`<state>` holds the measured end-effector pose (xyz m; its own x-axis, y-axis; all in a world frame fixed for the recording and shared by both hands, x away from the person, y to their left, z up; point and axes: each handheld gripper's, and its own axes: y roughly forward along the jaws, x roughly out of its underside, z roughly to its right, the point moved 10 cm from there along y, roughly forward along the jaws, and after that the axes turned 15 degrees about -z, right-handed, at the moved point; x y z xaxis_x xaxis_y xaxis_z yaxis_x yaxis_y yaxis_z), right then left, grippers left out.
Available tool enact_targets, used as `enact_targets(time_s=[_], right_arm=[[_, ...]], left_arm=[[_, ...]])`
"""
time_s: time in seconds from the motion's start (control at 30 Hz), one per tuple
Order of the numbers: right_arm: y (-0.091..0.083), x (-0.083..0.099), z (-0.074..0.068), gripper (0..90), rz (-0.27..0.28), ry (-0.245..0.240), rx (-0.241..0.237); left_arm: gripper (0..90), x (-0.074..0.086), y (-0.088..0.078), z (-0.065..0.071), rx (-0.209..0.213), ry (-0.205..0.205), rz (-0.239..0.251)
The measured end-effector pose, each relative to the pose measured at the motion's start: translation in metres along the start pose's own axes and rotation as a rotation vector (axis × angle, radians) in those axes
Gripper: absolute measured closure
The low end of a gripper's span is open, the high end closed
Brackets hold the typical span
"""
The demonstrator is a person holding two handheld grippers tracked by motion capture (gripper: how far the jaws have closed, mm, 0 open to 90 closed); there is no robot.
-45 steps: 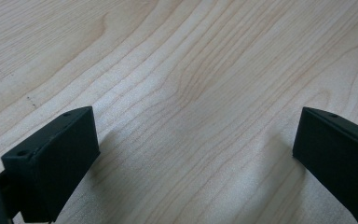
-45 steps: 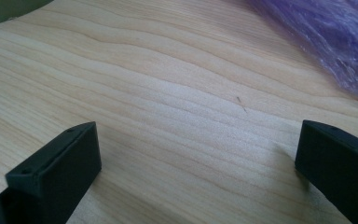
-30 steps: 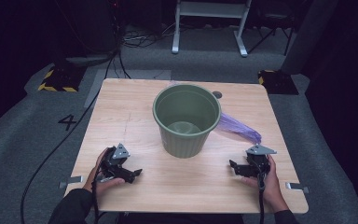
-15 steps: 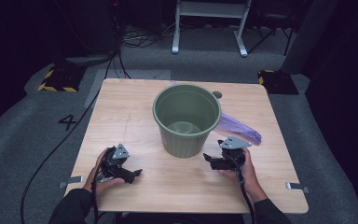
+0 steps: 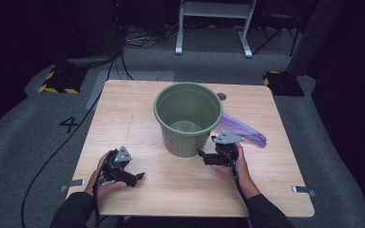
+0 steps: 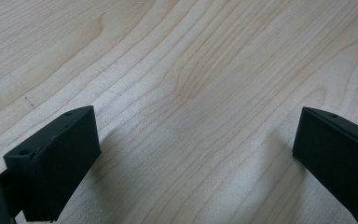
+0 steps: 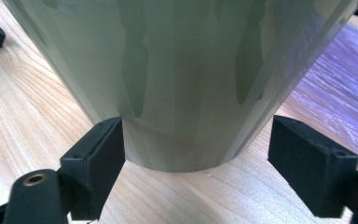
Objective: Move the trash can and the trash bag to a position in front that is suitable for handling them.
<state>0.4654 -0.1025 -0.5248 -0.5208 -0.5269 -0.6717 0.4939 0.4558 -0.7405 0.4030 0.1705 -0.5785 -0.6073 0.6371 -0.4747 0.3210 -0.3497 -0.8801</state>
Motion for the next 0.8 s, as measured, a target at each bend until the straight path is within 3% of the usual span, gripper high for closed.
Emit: enact_targets(time_s=[0.03, 0.1, 0.13, 0.17, 0.23, 0.3, 0.37, 0.5, 0.63, 0.7, 0.8], right_arm=[[0.001, 0.001, 0.001, 25.4, -0.013, -0.013, -0.004], [-0.001, 0.008, 0.009, 26.0, -0.049, -0.039, 0.018], [-0.004, 0.011, 0.015, 25.5, -0.057, -0.032, 0.018], [-0.017, 0.021, 0.033, 24.3, -0.068, -0.019, 0.021], [-0.020, 0.023, 0.039, 23.8, -0.069, -0.015, 0.037], [-0.037, 0.035, 0.066, 23.9, -0.077, -0.006, 0.107], [-0.056, 0.052, 0.103, 28.7, -0.077, 0.039, 0.197], [-0.070, 0.071, 0.132, 33.6, -0.096, 0.064, 0.272], [-0.081, 0.087, 0.154, 37.0, -0.075, 0.128, 0.283], [-0.083, 0.097, 0.167, 37.3, -0.054, 0.207, 0.254], [-0.079, 0.103, 0.173, 38.1, -0.068, 0.224, 0.257]], left_arm=[[0.3, 0.000, 0.000, 0.000, 0.000, 0.001, 0.000], [0.3, 0.000, 0.000, 0.000, 0.001, 0.002, 0.001], [0.3, 0.001, 0.000, 0.000, 0.000, 0.003, 0.001], [0.3, 0.001, -0.001, 0.000, -0.002, 0.007, -0.001], [0.3, 0.001, -0.001, 0.000, -0.001, 0.005, 0.001], [0.3, 0.001, -0.001, 0.000, -0.001, 0.006, 0.001], [0.3, 0.001, -0.001, 0.000, -0.001, 0.006, 0.001], [0.3, 0.001, -0.001, 0.000, -0.001, 0.006, 0.000], [0.2, 0.001, -0.001, 0.000, 0.000, 0.010, 0.000], [0.3, 0.001, -0.001, 0.000, -0.001, 0.010, 0.000], [0.3, 0.001, -0.001, 0.000, -0.001, 0.009, 0.000]])
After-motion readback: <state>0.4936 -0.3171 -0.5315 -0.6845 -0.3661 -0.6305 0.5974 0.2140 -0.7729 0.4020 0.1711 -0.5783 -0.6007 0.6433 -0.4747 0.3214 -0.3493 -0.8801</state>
